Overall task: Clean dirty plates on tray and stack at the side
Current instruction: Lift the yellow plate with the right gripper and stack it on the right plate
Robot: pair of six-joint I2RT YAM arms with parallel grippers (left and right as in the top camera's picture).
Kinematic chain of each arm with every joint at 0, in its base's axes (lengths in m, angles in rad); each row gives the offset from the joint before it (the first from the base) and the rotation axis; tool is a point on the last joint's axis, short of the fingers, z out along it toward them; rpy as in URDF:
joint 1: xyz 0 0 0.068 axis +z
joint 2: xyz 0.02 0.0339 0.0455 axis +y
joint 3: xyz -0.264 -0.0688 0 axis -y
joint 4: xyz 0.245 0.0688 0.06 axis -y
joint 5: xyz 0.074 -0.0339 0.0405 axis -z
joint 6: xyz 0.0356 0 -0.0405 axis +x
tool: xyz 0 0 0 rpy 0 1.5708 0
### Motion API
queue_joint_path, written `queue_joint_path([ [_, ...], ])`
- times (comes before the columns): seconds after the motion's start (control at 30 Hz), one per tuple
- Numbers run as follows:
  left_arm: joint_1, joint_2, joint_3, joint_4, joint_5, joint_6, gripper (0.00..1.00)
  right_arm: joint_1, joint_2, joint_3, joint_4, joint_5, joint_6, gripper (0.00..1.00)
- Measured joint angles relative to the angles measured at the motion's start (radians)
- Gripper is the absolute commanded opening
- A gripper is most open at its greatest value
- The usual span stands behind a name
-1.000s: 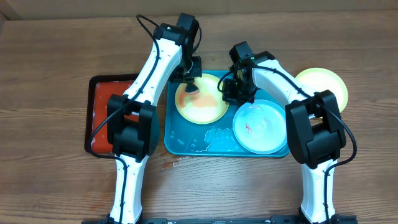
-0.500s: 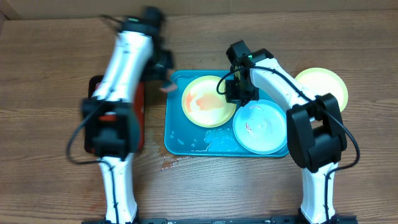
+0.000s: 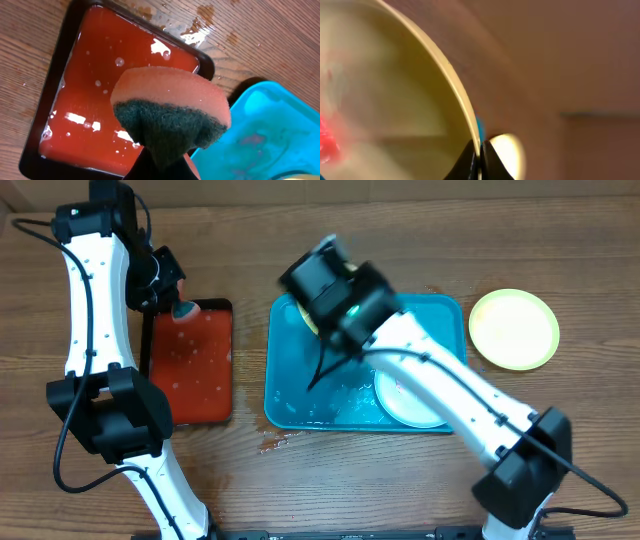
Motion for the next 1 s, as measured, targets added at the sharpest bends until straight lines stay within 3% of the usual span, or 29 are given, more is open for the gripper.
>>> queue_joint_path([
  [0.3,0.000,0.000,-0.001,0.000,0.000,0.018,0.04,0.124,0.002,0.000,0.226,0.331,-0.379,0.04],
  [0.43,0.000,0.000,-0.001,0.000,0.000,0.019,0.04,0.145,0.002,0.000,0.297,0.446,-0.473,0.04],
  [0.57,0.000,0.000,-0.001,0.000,0.000,0.019,0.04,0.143,0.002,0.000,0.302,0.469,-0.472,0.04],
  [0.67,0.000,0.000,-0.001,-0.001,0.000,0.019,0.04,0.128,0.002,0.003,0.203,0.330,-0.376,0.04],
  [0.77,0.000,0.000,-0.001,-0.006,0.000,0.022,0.04,0.063,0.003,0.003,0.094,0.009,-0.301,0.04],
  [0.93,0.000,0.000,-0.002,-0.006,0.000,0.022,0.04,-0.188,0.009,0.002,0.068,-0.398,-0.073,0.04],
  [1.0,0.000,0.000,-0.002,-0.007,0.000,0.022,0.05,-0.358,0.009,0.002,0.016,-0.534,0.074,0.04],
])
